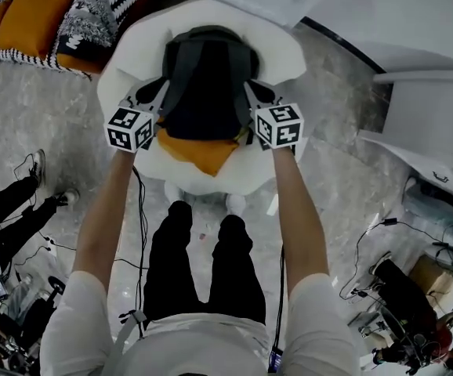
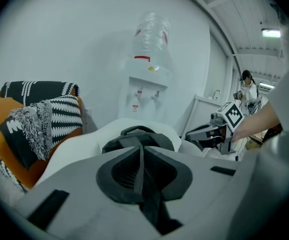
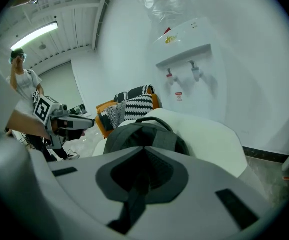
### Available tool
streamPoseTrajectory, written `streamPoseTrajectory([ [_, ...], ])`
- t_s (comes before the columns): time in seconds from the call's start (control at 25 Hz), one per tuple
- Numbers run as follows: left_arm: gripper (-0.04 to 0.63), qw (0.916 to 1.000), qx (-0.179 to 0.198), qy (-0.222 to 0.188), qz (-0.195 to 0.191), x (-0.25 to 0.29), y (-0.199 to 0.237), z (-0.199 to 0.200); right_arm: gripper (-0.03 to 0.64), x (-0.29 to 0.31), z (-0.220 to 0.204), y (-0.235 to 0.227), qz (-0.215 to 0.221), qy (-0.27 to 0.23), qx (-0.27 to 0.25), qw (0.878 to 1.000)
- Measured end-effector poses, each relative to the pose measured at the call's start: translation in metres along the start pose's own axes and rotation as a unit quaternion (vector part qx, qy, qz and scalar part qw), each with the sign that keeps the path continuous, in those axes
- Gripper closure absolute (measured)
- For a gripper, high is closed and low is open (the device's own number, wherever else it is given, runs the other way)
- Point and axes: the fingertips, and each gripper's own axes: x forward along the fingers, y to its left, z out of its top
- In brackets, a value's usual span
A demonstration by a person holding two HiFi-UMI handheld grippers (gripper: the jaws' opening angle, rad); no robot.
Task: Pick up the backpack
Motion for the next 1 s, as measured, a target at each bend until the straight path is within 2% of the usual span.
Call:
streamPoseTrajectory([
  [0.28,0.55,0.9999,0.007,0.012,-0.001,0.025,0.011,-0.03,0.609,0.018,-0.027,-0.016,-0.003,0.001,-0.006,1.0],
  [0.44,0.489,0.9995,0.014,0.026,-0.011,0.04,0.017,-0.042,0.605,0.026,-0.036,-0.028,-0.014,-0.002,-0.009,1.0],
  [0.72,0.457,0.9989,0.025,0.033,-0.022,0.062,0.024,-0.054,0.47,0.041,-0.047,-0.046,-0.022,-0.003,-0.013,1.0],
  [1.0,0.442,0.9975,0.032,0.039,-0.049,0.08,0.019,-0.059,0.398,0.069,-0.051,-0.045,0.01,0.01,-0.02,1.0],
])
